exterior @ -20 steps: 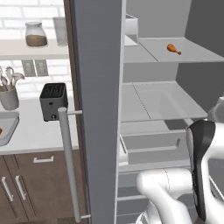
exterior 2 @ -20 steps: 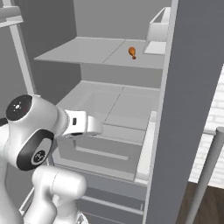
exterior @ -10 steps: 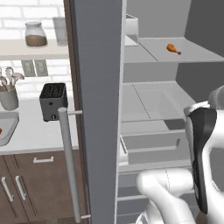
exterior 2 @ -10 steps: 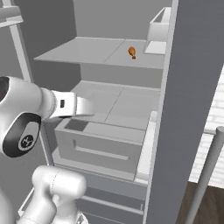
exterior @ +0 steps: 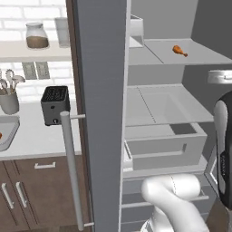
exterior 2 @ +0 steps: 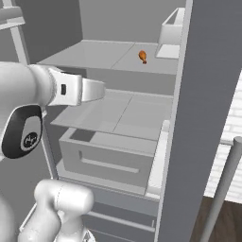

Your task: Place one carrot and one chicken drumstick in each tupperware on the nearby counter, to pack two identical lunches.

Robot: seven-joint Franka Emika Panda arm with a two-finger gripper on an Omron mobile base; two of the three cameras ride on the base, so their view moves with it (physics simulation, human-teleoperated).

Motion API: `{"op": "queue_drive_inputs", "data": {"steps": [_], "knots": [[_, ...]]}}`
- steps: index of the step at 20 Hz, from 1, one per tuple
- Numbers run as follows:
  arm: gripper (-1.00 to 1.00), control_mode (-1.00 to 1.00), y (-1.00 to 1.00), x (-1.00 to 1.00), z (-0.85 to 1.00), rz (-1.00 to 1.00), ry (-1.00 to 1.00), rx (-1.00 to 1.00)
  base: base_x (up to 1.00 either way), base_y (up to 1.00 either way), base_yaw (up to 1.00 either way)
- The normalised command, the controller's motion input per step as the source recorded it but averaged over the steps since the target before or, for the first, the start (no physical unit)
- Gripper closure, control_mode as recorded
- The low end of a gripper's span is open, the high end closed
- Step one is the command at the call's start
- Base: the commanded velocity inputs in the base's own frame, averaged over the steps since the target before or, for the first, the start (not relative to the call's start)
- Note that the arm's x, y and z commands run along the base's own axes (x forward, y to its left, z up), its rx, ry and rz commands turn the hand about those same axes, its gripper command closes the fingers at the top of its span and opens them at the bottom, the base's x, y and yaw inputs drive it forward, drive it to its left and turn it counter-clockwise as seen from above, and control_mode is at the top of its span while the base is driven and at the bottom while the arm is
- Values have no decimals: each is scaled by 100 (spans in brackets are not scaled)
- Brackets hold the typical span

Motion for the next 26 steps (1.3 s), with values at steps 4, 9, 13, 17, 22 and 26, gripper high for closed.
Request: {"op": "queue_drive_inputs", "data": {"steps": [4, 9, 13, 17, 22, 26], "knots": [[-100, -100, -8, 56, 84, 4, 4, 35, 0, 0, 0], [-100, -100, 22, 73, 8, -2, 1, 3, 0, 0, 0], [-100, -100, 4, 98, -35, -1, 9, -3, 0, 0, 0], [-100, -100, 3, 100, -42, 0, 15, -6, 0, 0, 0], [-100, -100, -43, 100, -35, 14, 2, 0, 0, 0, 0], [-100, -100, -66, 100, -19, 14, 2, 2, 0, 0, 0]]}}
